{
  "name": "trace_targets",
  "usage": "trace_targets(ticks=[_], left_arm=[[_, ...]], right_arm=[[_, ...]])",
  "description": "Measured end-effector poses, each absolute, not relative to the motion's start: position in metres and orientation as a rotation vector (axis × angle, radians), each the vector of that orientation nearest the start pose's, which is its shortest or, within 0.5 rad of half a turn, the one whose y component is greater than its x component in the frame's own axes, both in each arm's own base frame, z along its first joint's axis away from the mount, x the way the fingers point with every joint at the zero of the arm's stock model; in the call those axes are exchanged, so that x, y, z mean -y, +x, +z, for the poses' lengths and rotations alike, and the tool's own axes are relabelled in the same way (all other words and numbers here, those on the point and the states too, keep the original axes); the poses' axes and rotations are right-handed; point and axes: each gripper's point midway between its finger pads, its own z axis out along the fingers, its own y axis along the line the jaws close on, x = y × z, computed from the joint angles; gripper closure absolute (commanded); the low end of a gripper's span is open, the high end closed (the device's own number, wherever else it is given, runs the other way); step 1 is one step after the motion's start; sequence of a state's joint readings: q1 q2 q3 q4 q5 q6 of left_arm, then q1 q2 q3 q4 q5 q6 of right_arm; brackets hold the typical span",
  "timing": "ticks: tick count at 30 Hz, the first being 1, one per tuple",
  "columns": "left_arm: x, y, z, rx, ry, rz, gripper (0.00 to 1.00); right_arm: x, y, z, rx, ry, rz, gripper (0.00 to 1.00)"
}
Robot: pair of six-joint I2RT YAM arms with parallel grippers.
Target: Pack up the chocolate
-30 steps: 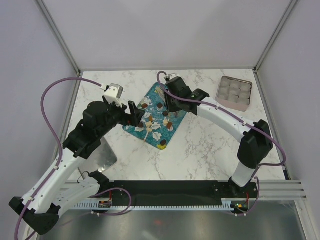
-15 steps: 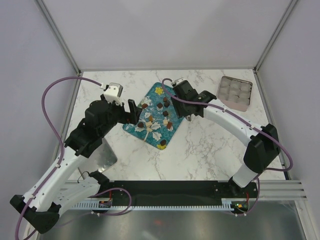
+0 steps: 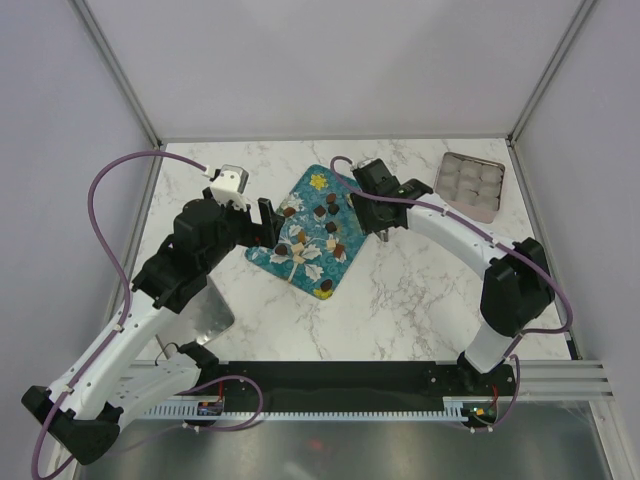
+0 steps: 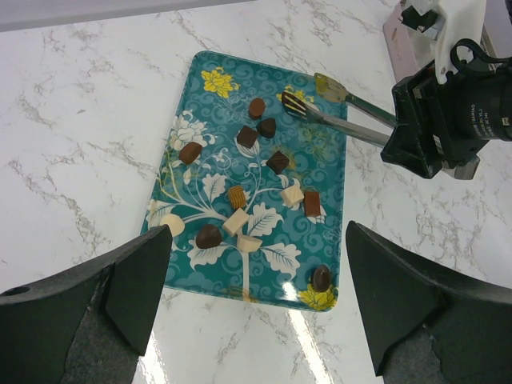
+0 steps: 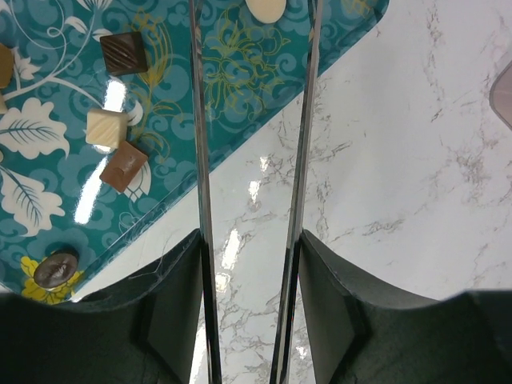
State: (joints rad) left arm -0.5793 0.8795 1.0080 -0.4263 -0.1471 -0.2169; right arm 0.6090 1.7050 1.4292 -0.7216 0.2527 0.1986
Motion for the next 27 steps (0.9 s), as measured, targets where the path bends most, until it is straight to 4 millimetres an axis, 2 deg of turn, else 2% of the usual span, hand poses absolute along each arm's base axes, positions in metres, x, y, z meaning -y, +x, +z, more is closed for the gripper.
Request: trace_targets(ticks=[7,13,27], left_arm=[[0.157,0.271,0.296,-1.871,0.239,-0.412,0.03],[0.157,0.271,0.296,-1.87,0.239,-0.412,0.03],[0.157,0.271,0.296,-1.871,0.239,-0.412,0.03]], right_arm=[[-0.197,0.352,0.118,-2.523,-0.423,0.005,0.47],[-0.199,0.35,0.103,-2.551,-0.436,0.017,0.51],[-0.202,0.343,0.095,-2.582,-0.428,0.05,0.53]])
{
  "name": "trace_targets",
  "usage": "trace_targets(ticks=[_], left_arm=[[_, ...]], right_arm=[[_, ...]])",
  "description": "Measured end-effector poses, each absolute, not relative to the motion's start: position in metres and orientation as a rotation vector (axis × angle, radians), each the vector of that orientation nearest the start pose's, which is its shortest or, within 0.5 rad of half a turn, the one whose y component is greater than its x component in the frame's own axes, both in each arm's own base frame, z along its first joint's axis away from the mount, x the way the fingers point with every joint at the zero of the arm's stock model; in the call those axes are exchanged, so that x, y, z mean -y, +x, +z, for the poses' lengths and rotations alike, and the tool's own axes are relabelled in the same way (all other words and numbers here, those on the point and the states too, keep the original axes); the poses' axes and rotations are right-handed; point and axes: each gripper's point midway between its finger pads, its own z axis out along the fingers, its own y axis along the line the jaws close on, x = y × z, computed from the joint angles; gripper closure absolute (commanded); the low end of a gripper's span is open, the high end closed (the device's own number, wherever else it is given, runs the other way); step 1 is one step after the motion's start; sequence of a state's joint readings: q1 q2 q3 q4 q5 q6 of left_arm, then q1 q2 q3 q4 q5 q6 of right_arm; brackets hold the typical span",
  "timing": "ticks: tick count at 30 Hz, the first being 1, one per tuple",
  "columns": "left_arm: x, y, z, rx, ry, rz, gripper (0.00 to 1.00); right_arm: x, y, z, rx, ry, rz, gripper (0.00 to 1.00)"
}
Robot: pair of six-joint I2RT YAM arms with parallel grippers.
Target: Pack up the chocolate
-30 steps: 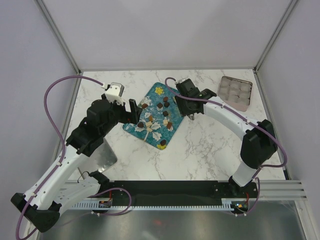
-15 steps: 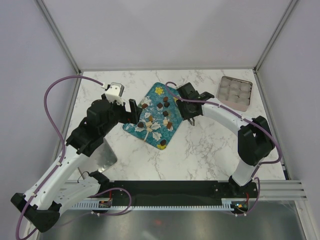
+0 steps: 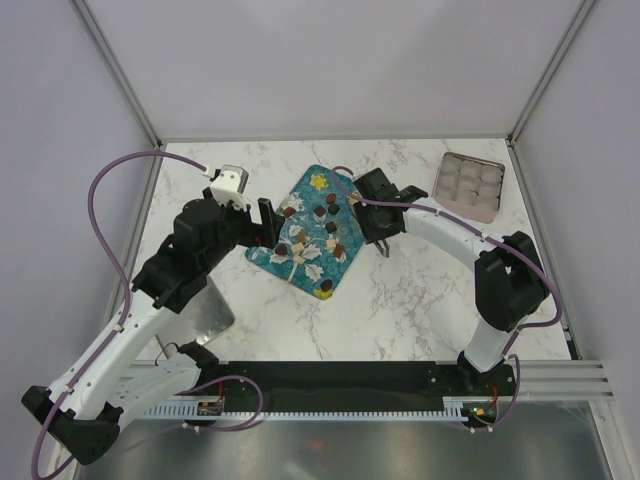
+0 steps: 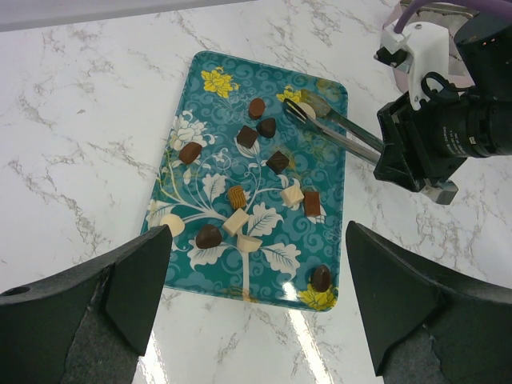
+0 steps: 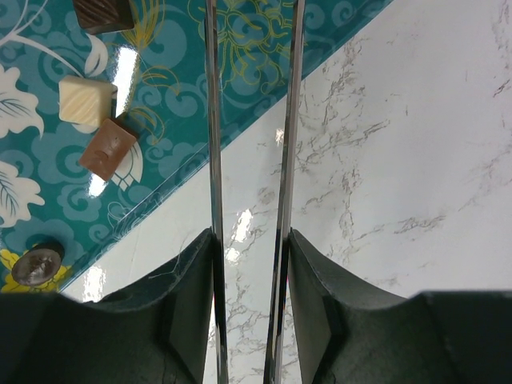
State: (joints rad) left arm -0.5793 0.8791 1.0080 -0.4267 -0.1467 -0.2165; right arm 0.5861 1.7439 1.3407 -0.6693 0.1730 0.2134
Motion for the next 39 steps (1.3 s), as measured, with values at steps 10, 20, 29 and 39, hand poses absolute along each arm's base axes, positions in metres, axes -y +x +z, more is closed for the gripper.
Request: trace_targets(ticks=[10,20,29,39], left_arm=[[0.157,0.271,0.296,-1.871,0.24,-0.411,0.03],[0.157,0.271,0.296,-1.87,0.239,-0.411,0.03],[0.158,0.27,0.296,-1.871,0.245,-0.418,0.03],[0.161,0.269,0.296,-1.871,0.255,-0.432,0.04]], right_arm=[[-0.2,0.336,0.092,-2.611,-0.437,0.051,0.6],[-0.201,0.337,0.105,-2.62,-0.426,0.065,0.63],[-0.188,0.376,0.16,-2.536,-0.296,0.118,0.67],[-0.086,0.429,0.209,-2.449,0.051,0.041,0.69]])
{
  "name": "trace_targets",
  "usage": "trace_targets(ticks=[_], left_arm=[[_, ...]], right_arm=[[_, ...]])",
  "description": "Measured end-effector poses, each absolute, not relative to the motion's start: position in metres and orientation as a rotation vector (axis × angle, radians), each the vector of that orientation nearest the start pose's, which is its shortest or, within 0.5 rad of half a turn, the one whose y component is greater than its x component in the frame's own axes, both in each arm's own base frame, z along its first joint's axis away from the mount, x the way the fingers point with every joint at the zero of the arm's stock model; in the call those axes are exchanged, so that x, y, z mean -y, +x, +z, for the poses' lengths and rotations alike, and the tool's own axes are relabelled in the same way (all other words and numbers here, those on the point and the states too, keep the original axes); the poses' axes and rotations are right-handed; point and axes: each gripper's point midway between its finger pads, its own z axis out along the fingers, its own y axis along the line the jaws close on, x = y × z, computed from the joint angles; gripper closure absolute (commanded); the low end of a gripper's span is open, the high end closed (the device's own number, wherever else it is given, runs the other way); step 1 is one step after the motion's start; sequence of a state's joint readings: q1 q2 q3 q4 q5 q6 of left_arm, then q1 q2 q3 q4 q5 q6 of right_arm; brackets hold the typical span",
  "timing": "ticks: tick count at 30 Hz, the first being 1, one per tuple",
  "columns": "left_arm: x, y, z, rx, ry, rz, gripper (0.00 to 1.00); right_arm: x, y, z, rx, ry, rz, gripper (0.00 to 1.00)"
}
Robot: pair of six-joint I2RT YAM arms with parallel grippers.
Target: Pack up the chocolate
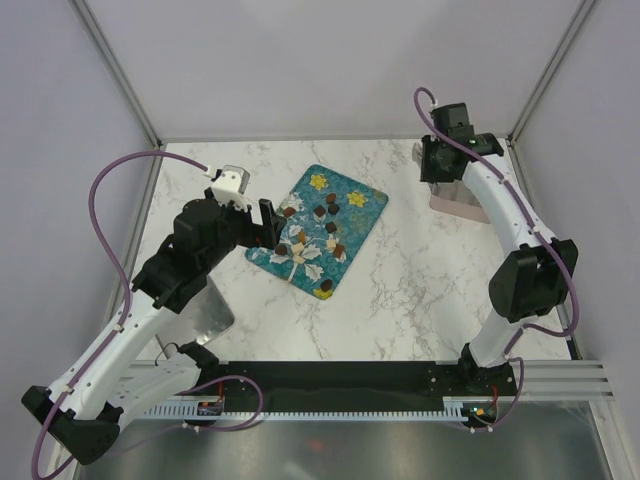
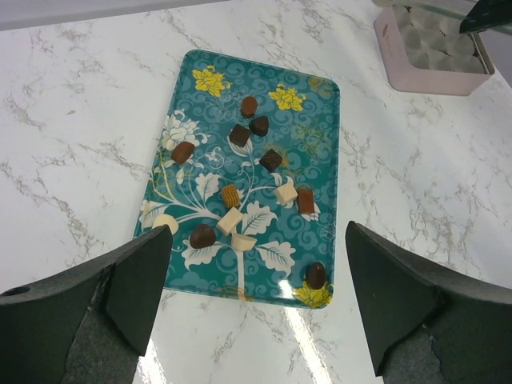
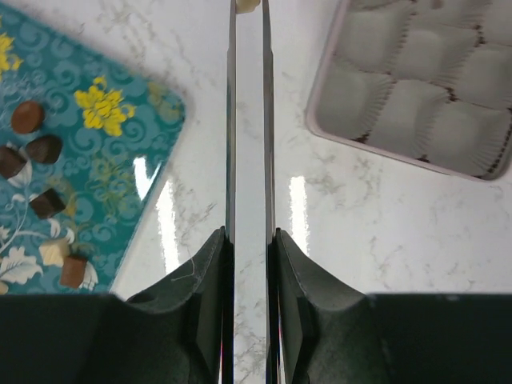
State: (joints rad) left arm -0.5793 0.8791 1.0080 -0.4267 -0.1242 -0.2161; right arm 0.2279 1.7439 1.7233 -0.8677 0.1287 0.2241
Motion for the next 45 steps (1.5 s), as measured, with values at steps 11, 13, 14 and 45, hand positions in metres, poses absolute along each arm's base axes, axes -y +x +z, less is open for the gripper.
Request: trace_targets(ticks=[11,13,14,45], left_arm=[[0.165,0.267,0.296,-1.872,0.275,-0.457,0.04],[0.165,0.267,0.296,-1.873,0.276,-0.459,0.04],[0.165,0.266,0.296,-1.872,0.277,-0.46,0.04],[0.169,0.264,0.296,-1.873,0.295,-0.483,0.04]], right_arm=[[0.041,0.441,0.221,-2.389,0.453,-0.137,0.72],[0.054,0.443,0.216,-2.388,0.493,-0.163,0.72],[0.06,0.444,0.212,-2.393,0.509,-0.176,0.72],[0.106,0.452,0.143,-2.504,0.641,-0.259,0.66]])
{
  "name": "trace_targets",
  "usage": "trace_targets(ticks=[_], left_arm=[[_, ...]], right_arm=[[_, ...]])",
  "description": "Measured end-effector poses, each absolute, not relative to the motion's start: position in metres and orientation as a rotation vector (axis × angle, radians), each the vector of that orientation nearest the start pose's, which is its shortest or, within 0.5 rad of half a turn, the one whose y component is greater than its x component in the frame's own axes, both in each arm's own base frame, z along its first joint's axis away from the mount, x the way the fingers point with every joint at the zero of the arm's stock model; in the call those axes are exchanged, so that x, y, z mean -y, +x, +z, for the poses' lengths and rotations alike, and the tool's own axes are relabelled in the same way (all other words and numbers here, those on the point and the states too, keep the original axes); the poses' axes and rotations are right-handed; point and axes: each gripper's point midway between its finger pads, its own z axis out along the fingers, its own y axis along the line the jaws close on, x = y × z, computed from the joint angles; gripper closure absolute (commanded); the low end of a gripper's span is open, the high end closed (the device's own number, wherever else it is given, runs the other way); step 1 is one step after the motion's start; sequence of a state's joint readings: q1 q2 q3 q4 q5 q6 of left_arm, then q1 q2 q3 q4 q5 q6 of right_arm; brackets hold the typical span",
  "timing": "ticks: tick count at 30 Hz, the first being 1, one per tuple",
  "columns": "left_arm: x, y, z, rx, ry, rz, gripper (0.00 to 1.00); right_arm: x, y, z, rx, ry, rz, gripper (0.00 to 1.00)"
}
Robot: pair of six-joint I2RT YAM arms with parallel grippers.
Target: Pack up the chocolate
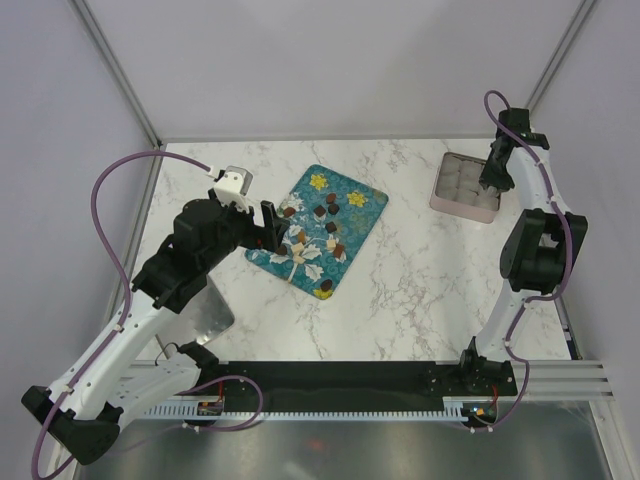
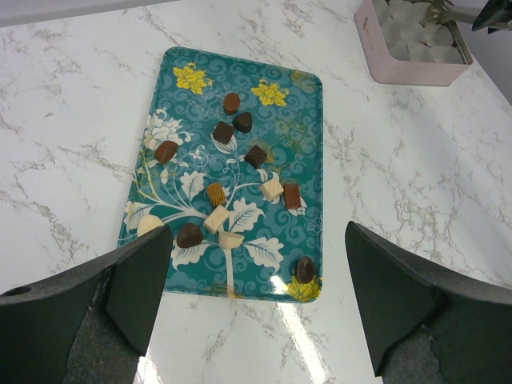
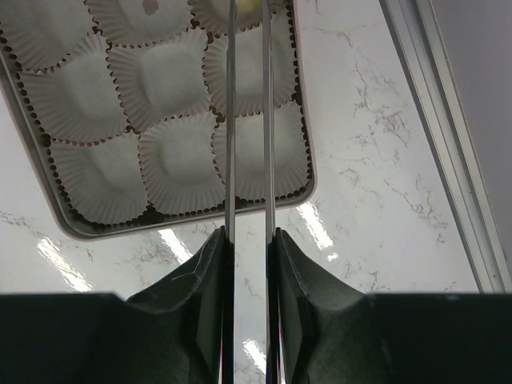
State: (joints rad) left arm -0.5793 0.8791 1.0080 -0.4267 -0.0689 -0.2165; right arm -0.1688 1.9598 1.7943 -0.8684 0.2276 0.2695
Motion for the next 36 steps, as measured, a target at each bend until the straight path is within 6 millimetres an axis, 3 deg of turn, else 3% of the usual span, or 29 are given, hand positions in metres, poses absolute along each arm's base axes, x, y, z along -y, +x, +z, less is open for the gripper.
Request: trace_targets(ticks=[11,18,21,26,29,32,36], left_arm=[[0.169,0.264,0.296,-1.873,0.295,-0.483,0.04],[0.169,0.264,0.296,-1.873,0.295,-0.483,0.04],[0.169,0.264,0.295,-1.874,0.295,-0.483,0.04],[0.17,0.266,0.292,-1.884,0.297,-0.479,0.04],[0.171,0.267,0.291,-1.89,0.298,-0.477,0.04],[0.171,0.267,0.29,-1.892,0.298,-0.476,0.04],[0.169,0.267,0.29,-1.893,0.293,-0.469,0.04]], right_arm=[[0.106,0.453,0.14,-2.512,0.641,-0.26,0.56],[0.106,0.453,0.143,-2.506,0.641,-0.258,0.56],[0.104,0.451,0.153,-2.484,0.642,-0.242,0.56],[0.093,0.448,0.195,-2.399,0.62,-0.182,0.56],[0.074,0.446,0.221,-2.351,0.57,-0.122,0.56],[0.035,0.445,0.242,-2.323,0.465,-0.05,0.56],[-0.058,0.437,0.245,-2.337,0.211,0.099,0.56]])
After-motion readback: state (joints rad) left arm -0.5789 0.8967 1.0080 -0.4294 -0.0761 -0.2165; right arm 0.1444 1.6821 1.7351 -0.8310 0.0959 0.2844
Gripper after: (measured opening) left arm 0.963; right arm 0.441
